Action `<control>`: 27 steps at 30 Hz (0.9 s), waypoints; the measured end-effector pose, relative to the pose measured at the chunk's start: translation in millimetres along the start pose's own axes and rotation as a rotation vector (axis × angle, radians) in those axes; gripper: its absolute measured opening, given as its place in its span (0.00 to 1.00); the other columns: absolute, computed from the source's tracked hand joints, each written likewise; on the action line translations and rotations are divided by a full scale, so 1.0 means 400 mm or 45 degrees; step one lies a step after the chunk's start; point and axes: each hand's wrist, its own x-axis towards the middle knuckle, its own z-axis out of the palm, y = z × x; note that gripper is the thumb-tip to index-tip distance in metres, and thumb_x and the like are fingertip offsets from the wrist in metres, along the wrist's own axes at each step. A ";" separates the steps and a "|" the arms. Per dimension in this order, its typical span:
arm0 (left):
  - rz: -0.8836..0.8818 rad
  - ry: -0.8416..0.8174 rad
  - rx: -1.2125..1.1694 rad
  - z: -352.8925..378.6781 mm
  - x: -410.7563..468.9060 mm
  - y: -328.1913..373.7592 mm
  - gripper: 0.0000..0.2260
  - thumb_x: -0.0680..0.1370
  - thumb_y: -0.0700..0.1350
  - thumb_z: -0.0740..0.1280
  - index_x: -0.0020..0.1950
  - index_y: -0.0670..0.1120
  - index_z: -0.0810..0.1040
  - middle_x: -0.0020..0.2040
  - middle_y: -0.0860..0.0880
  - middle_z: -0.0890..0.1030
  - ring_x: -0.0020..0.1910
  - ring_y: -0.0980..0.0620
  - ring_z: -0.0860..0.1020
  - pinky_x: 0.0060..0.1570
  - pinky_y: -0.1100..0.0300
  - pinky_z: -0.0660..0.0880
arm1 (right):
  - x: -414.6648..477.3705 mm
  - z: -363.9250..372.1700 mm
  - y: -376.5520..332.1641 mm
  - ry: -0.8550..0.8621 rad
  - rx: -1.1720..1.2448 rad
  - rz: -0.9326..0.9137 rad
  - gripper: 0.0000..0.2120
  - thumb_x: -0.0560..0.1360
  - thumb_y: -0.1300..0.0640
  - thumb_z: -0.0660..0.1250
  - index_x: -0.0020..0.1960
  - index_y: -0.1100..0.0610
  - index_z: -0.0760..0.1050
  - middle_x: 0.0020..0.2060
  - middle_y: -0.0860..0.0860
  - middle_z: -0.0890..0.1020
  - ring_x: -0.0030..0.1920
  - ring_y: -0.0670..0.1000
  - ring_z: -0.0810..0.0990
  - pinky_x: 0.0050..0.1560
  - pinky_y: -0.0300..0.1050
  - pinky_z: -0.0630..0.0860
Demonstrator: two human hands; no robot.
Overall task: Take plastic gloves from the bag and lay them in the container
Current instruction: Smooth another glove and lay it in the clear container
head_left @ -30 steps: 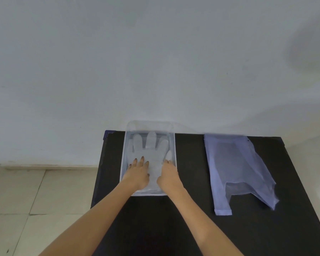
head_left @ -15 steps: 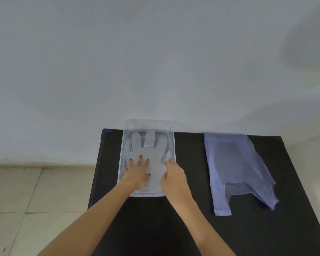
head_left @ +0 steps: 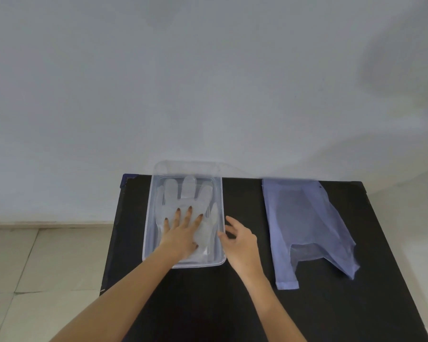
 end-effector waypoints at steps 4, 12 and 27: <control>0.035 0.113 0.004 -0.014 -0.012 0.020 0.37 0.79 0.53 0.61 0.77 0.55 0.37 0.78 0.46 0.35 0.76 0.40 0.38 0.73 0.40 0.41 | 0.007 0.011 0.011 0.020 -0.037 -0.058 0.20 0.77 0.53 0.67 0.68 0.47 0.72 0.56 0.47 0.84 0.54 0.45 0.84 0.57 0.49 0.81; 0.208 0.274 0.007 -0.015 -0.018 0.055 0.29 0.78 0.50 0.64 0.76 0.54 0.56 0.79 0.48 0.47 0.78 0.45 0.47 0.75 0.49 0.45 | 0.016 0.018 0.027 0.027 -0.074 -0.087 0.19 0.78 0.50 0.65 0.68 0.47 0.72 0.50 0.46 0.86 0.48 0.44 0.85 0.52 0.44 0.82; 0.005 0.184 -0.008 -0.016 -0.010 0.053 0.29 0.80 0.55 0.58 0.77 0.56 0.48 0.79 0.46 0.43 0.77 0.39 0.43 0.74 0.41 0.45 | 0.033 0.027 0.064 0.016 -0.025 -0.122 0.20 0.77 0.46 0.65 0.68 0.45 0.72 0.51 0.45 0.86 0.49 0.42 0.84 0.51 0.41 0.82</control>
